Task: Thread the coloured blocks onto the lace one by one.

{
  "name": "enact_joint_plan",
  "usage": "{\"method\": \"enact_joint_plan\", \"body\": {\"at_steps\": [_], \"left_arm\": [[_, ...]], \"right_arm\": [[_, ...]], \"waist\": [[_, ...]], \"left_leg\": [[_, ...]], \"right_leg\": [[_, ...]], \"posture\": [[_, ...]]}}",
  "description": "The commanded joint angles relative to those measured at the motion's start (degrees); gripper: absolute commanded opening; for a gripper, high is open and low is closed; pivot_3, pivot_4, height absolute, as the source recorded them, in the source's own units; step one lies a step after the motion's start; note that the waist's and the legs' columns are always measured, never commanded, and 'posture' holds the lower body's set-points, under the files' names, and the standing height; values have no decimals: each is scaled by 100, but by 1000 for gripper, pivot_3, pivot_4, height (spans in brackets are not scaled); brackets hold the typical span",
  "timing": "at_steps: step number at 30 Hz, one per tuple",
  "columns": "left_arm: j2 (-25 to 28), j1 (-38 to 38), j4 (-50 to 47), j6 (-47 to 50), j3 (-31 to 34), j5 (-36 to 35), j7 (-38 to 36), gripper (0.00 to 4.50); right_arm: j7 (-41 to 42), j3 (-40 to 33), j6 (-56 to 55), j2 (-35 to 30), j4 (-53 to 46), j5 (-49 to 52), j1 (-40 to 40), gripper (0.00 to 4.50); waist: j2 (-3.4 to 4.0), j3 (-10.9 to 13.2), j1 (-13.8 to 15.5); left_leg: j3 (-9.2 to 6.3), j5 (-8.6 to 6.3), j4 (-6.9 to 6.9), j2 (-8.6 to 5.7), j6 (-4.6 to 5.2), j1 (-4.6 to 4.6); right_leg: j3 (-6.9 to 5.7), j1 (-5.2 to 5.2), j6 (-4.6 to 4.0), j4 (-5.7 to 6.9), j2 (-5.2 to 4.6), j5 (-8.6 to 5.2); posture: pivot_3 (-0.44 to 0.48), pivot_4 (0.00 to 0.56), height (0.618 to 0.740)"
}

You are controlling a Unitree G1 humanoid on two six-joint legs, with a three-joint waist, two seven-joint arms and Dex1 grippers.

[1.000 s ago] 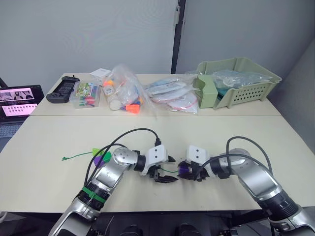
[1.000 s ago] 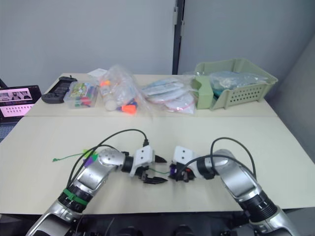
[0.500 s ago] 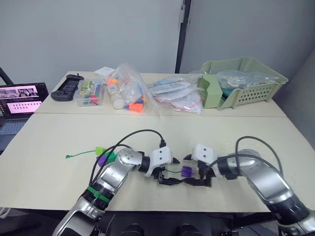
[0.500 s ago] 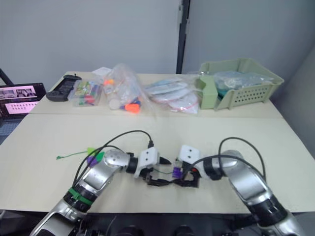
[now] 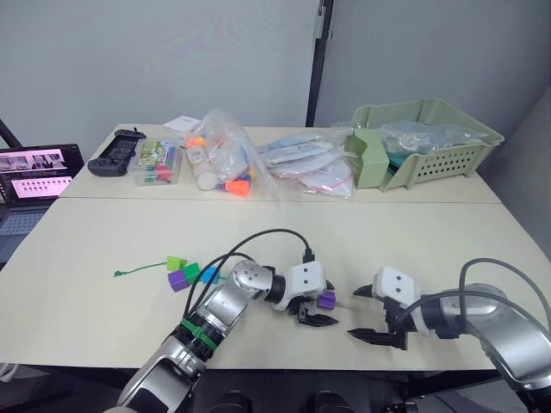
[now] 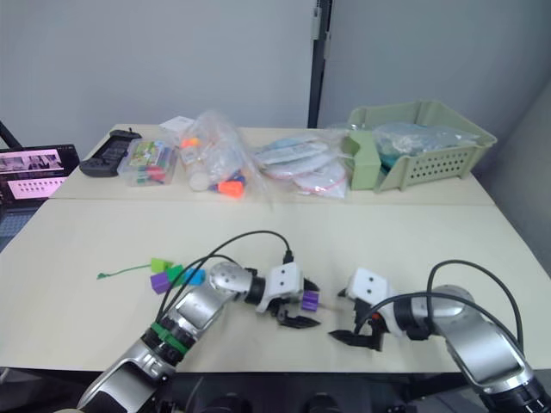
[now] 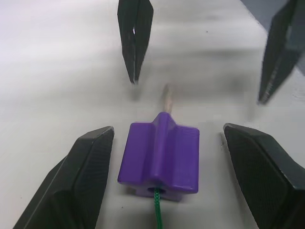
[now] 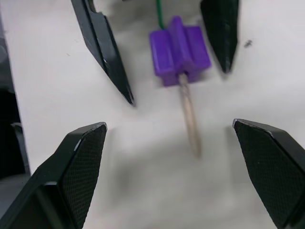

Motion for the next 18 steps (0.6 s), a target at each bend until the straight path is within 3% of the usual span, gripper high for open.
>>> {"method": "enact_joint_plan", "body": {"at_steps": [1, 5, 16, 18], "left_arm": [[-91, -180, 78, -199, -29, 60, -8, 2733], [-106, -190, 139, -244, -18, 78, -14, 1449], [1, -146, 44, -265, -16, 45, -174, 1386], [18, -136, 21, -260, -15, 47, -184, 1386]], "right_arm": [[-50, -89, -203, -43, 55, -16, -43, 4500], [-70, -12, -251, 0, 152, -27, -108, 4500], [-135, 372, -540, 105, 685, -295, -300, 4500], [-153, 433, -583, 140, 745, -326, -297, 3950]], "waist": [[0, 0, 6], [0, 0, 10], [0, 0, 10], [0, 0, -3]], "left_leg": [[1, 0, 1, -1, 0, 0], [0, 0, 3, -2, 0, -2], [0, 0, 3, -1, 0, 2], [0, 0, 2, 0, 0, 7]], "right_leg": [[0, 0, 0, 0, -1, 0], [1, 1, 0, 0, -2, 0], [1, 2, 0, 1, -1, 0], [1, 5, 0, 2, 0, 0]], "posture": [[0, 150, 740], [0, 150, 740], [0, 150, 740], [0, 150, 740]]}}
